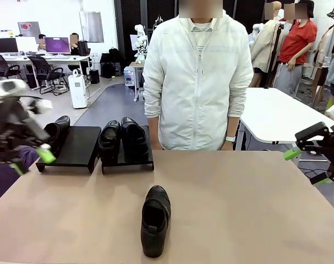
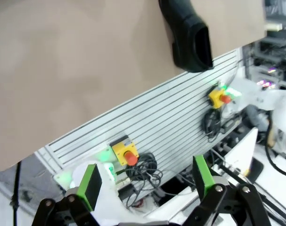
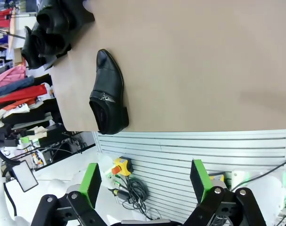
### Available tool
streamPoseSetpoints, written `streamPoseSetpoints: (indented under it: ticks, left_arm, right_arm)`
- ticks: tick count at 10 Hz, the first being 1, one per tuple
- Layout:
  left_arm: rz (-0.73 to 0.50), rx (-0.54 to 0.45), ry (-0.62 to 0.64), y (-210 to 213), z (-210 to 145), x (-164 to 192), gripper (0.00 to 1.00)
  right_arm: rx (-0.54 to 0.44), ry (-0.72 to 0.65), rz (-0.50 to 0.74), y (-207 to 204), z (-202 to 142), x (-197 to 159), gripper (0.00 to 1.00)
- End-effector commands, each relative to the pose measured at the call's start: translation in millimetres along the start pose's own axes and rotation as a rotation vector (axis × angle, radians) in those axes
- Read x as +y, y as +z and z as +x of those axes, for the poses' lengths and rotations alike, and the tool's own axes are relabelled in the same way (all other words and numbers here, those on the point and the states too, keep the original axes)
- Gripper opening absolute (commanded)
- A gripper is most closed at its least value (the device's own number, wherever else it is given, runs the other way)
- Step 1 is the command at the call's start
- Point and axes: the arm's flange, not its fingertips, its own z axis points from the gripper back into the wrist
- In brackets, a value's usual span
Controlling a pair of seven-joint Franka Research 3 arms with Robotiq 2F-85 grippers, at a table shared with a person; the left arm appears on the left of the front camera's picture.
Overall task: Organize the shoes by placing them on the stand.
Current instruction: Place the Shoe from the middle of the table onto the Shoes Stand.
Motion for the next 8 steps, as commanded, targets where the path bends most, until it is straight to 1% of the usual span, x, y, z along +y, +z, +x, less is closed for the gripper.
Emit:
streamPoseSetpoints:
  ticks: [1,2,3,4,5,7,8]
  left_arm:
    - [0.255,0.122,-0.027,-52.7,47.5,-84.3,1.0]
    - [0.333,0.198,-0.076,-96.2,61.9,-127.5,1.0]
    - [0.367,0.233,-0.096,-131.9,68.2,-155.9,1.0]
    - [0.386,0.194,-0.08,-152.9,72.1,-166.8,1.0]
    - [0.282,0.184,-0.091,-130.2,35.6,-158.0,1.0]
    - [0.282,0.184,-0.091,-130.2,35.6,-158.0,1.0]
    - [0.32,0.213,-0.097,-159.6,51.8,-178.2,1.0]
  right_arm:
    - [0.004,0.022,0.03,1.6,1.7,0.6,1.0]
    - [0.004,0.022,0.03,1.6,1.7,0.6,1.0]
    - [0.004,0.022,0.03,1.6,1.7,0.6,1.0]
    - [0.004,0.022,0.03,1.6,1.7,0.6,1.0]
    - [0.004,0.022,0.03,1.6,1.7,0.6,1.0]
    - [0.004,0.022,0.03,1.6,1.7,0.6,1.0]
    - [0.004,0.022,0.03,1.6,1.7,0.6,1.0]
